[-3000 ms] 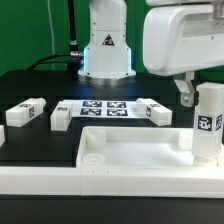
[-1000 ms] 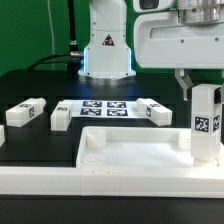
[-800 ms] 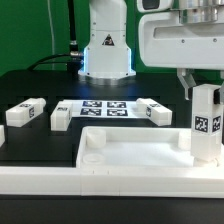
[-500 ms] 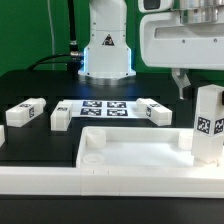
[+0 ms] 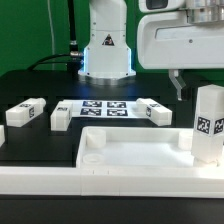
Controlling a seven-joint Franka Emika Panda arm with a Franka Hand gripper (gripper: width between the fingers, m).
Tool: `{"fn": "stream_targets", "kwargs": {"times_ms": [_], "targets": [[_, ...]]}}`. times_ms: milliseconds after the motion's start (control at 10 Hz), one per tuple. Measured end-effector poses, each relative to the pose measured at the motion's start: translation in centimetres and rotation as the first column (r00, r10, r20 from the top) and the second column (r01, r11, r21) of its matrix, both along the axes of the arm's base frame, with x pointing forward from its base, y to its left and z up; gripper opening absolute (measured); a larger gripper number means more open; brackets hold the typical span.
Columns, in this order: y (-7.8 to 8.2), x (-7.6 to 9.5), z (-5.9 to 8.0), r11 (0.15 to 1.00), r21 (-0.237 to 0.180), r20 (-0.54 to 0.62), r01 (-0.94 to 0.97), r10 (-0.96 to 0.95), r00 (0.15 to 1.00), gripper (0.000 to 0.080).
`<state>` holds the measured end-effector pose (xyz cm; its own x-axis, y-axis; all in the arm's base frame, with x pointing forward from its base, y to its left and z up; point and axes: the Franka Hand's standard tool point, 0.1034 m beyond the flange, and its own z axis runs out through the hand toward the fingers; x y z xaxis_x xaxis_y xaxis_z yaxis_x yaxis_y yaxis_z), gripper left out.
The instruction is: Assemble desk
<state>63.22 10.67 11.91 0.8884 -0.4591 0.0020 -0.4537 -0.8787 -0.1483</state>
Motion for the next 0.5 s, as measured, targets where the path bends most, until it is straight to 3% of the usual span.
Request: {"fn": "stream_targets", "kwargs": {"times_ms": [500], "targets": [[-0.04,-0.01,-0.08,0.899,-0.066,0.038,-0.433,0.436,0.899,0.0648]]}}
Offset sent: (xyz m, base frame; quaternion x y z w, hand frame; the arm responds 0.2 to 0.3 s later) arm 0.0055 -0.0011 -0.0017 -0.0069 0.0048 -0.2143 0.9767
